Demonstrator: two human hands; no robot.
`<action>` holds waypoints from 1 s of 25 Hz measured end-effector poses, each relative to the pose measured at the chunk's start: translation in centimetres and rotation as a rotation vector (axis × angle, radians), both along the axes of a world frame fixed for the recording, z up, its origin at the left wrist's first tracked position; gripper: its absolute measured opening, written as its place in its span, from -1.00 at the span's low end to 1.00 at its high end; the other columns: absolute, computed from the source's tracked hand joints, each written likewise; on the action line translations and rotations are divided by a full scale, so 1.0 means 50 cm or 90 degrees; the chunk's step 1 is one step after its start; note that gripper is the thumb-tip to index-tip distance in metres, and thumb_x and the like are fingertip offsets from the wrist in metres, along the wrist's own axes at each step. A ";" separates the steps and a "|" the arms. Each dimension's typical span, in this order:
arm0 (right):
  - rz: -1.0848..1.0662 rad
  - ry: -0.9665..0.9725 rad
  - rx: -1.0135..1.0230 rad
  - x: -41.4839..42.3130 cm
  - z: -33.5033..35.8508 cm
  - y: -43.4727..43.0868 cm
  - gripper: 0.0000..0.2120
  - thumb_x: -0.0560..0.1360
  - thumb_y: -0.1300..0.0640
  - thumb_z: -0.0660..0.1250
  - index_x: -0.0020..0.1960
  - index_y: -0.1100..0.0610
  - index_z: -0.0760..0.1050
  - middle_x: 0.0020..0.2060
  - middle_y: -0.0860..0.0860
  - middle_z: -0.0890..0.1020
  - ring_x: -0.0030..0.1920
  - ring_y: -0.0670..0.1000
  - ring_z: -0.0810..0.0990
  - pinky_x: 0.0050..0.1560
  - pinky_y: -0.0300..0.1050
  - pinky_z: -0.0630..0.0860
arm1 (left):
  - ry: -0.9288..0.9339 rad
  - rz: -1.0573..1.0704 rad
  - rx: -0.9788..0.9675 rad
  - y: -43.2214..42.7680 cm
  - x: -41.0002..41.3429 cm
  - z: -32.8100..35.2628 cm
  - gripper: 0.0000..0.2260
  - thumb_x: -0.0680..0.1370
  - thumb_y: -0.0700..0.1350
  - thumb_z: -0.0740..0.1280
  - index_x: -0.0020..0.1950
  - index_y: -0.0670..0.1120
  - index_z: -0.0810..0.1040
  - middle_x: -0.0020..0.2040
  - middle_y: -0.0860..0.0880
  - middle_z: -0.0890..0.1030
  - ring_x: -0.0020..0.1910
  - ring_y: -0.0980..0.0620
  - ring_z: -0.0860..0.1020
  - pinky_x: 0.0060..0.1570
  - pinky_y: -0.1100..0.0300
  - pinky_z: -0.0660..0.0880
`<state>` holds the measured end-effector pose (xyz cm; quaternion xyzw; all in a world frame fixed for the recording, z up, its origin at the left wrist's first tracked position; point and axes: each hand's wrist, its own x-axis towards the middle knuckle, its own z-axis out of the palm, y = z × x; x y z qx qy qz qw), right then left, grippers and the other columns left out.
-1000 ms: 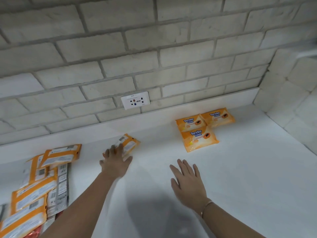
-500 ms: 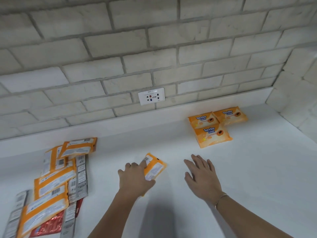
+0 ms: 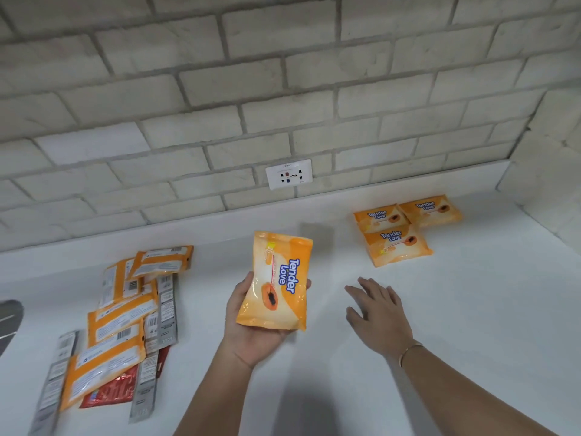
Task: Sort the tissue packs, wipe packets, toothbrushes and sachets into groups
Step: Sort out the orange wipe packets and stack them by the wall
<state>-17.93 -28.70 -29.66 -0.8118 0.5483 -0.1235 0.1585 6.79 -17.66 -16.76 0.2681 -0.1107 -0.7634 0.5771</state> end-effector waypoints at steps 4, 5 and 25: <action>-0.002 -0.007 -0.008 -0.003 -0.001 -0.002 -0.51 0.60 -0.18 0.19 0.52 -0.22 0.34 0.61 -0.09 0.26 0.63 -0.04 0.09 0.61 0.04 -0.10 | 0.028 -0.006 -0.030 -0.003 -0.047 0.007 -0.28 0.30 0.19 0.57 0.37 -0.12 0.59 0.27 -0.32 0.60 0.02 -0.27 0.63 0.04 -0.08 0.51; 0.001 -0.013 0.003 -0.004 0.001 -0.003 -0.51 0.60 -0.18 0.20 0.53 -0.23 0.33 0.61 -0.09 0.25 0.63 -0.05 0.08 0.61 0.04 -0.11 | 0.032 -0.006 -0.036 -0.003 -0.056 0.013 -0.28 0.31 0.19 0.57 0.39 -0.12 0.58 0.28 -0.33 0.59 0.03 -0.27 0.63 0.04 -0.09 0.52; -0.253 -0.877 0.532 -0.255 0.221 -0.058 -0.75 0.58 0.24 0.40 0.24 0.29 0.57 0.02 0.19 0.75 -0.12 0.06 0.67 -0.15 -0.06 0.59 | -0.341 0.222 0.032 -0.196 -0.438 -0.021 -0.74 0.67 -0.07 0.26 0.31 -0.11 0.56 0.18 -0.15 0.71 0.16 -0.13 0.68 0.16 -0.02 0.59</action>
